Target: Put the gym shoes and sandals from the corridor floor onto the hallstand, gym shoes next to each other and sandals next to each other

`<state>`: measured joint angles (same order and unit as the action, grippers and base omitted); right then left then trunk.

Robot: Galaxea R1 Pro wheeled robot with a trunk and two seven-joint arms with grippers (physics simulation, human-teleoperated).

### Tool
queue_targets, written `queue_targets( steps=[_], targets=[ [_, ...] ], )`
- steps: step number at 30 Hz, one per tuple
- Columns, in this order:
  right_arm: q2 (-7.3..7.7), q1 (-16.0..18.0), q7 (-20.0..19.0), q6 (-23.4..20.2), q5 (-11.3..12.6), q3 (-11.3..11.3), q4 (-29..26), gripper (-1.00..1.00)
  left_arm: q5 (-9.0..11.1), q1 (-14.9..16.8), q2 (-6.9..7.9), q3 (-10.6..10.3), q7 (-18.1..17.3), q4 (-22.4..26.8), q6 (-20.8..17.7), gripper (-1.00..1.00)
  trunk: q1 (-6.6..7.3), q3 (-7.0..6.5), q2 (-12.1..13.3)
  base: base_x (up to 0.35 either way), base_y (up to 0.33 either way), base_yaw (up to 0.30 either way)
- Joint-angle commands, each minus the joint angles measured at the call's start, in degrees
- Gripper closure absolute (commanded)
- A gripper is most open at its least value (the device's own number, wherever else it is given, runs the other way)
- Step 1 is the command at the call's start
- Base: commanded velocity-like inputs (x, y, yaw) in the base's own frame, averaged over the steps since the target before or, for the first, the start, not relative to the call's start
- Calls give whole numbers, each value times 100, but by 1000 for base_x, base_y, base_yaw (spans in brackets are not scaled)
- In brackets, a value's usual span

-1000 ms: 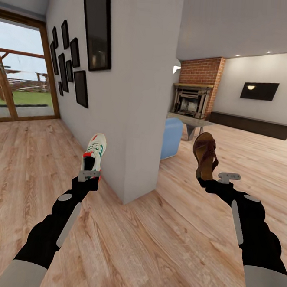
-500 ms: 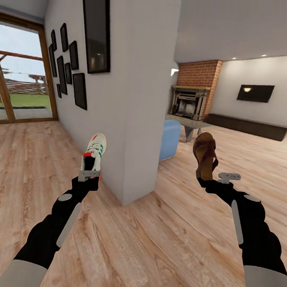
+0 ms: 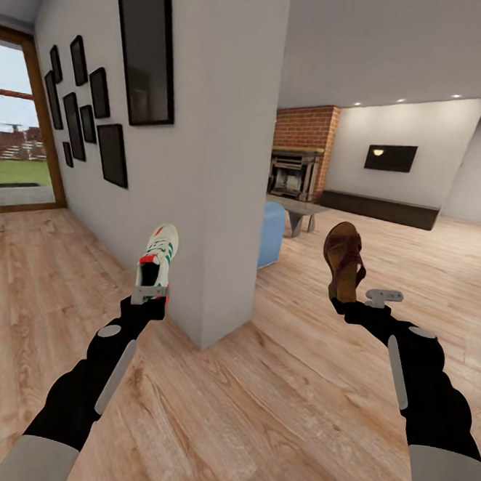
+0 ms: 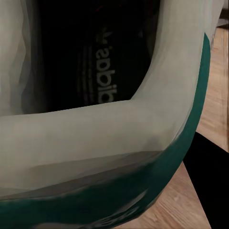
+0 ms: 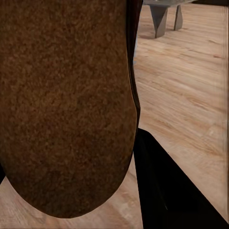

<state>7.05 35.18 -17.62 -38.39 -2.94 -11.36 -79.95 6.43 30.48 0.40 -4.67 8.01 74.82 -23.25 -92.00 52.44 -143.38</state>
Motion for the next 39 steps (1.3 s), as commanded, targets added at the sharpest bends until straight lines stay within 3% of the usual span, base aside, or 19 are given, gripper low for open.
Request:
queue_targets(
  steps=[1, 7, 17, 25, 39],
  targets=[
    [-2, 6, -23, -37, -15, -6, -6, 100, 60, 2, 4, -14, 42, 7, -22, 100, 1, 0, -3, 0, 306, -234],
    [-2, 6, -23, -37, -17, -6, -4, 100, 60, 2, 1, -50, 42, 7, -22, 100, 1, -29, -3, 0, 306, -175],
    [-2, 6, -23, -37, -20, -6, -3, 100, 69, 2, -31, -390, 42, -11, -23, 100, 1, -31, -3, 0, 306, -124],
    [-2, 6, -23, -37, -22, -5, -3, 100, 66, 2, -31, -412, 42, -11, -23, 100, 1, -31, -3, 0, 269, -294],
    [-2, 6, -23, -37, -22, 0, -3, 100, 68, 2, -31, -412, 42, -16, -22, 100, 1, -31, -3, 0, 16, -299]
  ],
)
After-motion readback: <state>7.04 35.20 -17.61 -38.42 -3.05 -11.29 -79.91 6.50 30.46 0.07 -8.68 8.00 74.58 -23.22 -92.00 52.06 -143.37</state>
